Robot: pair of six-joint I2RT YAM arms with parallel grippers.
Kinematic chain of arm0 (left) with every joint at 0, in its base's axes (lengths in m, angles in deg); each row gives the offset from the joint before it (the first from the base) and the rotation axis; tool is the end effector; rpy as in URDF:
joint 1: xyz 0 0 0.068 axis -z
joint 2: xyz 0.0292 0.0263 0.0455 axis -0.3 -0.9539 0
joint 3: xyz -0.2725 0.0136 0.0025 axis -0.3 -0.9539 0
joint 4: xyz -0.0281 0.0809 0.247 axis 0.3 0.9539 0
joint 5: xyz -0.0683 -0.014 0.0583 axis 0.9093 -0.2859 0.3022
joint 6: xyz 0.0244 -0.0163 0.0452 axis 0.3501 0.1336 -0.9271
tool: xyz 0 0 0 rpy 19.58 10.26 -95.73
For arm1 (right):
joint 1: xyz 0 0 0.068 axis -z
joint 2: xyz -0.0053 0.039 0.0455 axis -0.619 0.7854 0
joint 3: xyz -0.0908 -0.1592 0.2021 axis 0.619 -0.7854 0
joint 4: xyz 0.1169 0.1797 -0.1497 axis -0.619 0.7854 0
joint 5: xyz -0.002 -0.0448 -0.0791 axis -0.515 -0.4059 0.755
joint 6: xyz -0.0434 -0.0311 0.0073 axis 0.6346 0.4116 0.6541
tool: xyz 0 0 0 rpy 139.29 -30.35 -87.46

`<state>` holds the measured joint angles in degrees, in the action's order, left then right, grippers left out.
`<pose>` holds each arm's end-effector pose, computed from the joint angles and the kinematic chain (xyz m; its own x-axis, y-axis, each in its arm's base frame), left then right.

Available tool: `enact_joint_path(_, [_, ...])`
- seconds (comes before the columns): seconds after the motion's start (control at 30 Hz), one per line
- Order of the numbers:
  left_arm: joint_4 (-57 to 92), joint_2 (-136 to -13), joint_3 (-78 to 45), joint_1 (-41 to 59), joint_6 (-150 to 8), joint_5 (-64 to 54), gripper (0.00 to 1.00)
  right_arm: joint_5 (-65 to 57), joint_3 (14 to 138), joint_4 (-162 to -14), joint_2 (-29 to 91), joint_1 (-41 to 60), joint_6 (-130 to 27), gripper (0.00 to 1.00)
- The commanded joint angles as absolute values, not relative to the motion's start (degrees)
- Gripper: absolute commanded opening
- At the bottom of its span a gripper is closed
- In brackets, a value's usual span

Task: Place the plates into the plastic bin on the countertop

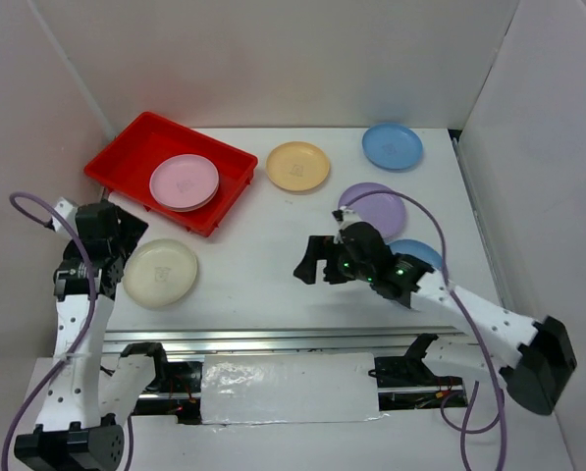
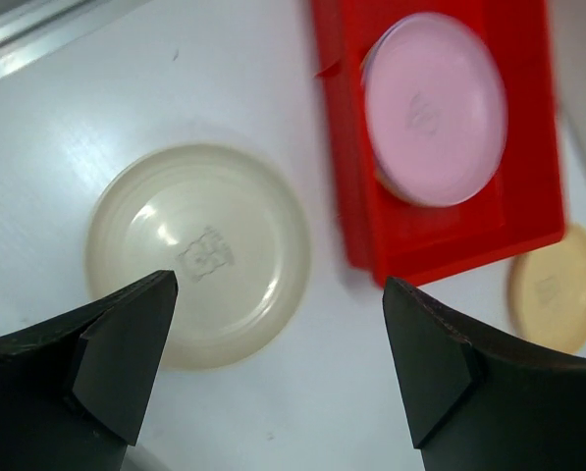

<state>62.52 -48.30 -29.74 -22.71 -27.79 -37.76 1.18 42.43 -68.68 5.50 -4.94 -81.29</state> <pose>0.1644 0.0298 0.3555 0.0315 -0.7407 -0.6711 -0.6894 0.4701 -0.5511 0.1549 0.1476 0.2730 -0.7480 0.1159 -0.6535 -0.3324 0.7868 0.5201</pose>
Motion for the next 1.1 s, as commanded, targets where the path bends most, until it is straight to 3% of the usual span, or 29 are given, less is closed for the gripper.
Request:
enact_joint_path(0.0, [66.60, -47.11, -35.97, -23.87, -31.42, -33.67, 0.99, 0.81, 45.89, -78.22, 14.69, -8.86, -84.43, 1.00])
enact_joint_path(0.17, [69.76, -44.47, -48.26, -24.41, -22.03, -29.87, 0.99, 1.52, 51.87, -81.22, 23.15, -14.74, -85.14, 1.00])
enact_joint_path(0.37, [70.48, -44.38, -53.55, -22.73, -11.21, -30.76, 0.99, 2.93, 54.34, -79.82, 27.12, -17.83, -84.70, 1.00])
enact_joint_path(0.8, [54.39, -58.07, -60.07, -27.74, -8.13, -29.70, 0.99, 3.81, 45.20, -78.06, 12.45, -14.59, -83.91, 1.00])
enact_joint_path(0.87, [54.13, -58.79, -60.24, -27.91, -7.34, -30.23, 0.93, 5.11, 43.88, -77.18, 9.72, -14.23, -83.74, 1.00])
enact_joint_path(1.0, [54.39, -56.78, -62.95, -27.65, -6.02, -31.28, 0.62, 5.39, 42.91, -75.77, 6.20, -12.91, -83.47, 1.00])
enact_joint_path(1.03, [54.48, -56.16, -63.49, -27.83, -5.67, -31.54, 0.48, 5.39, 42.91, -75.25, 5.24, -12.48, -83.47, 1.00])
enact_joint_path(1.07, [54.56, -54.94, -63.84, -28.09, -5.76, -31.63, 0.46, 5.39, 42.91, -75.07, 4.80, -12.39, -83.21, 1.00])
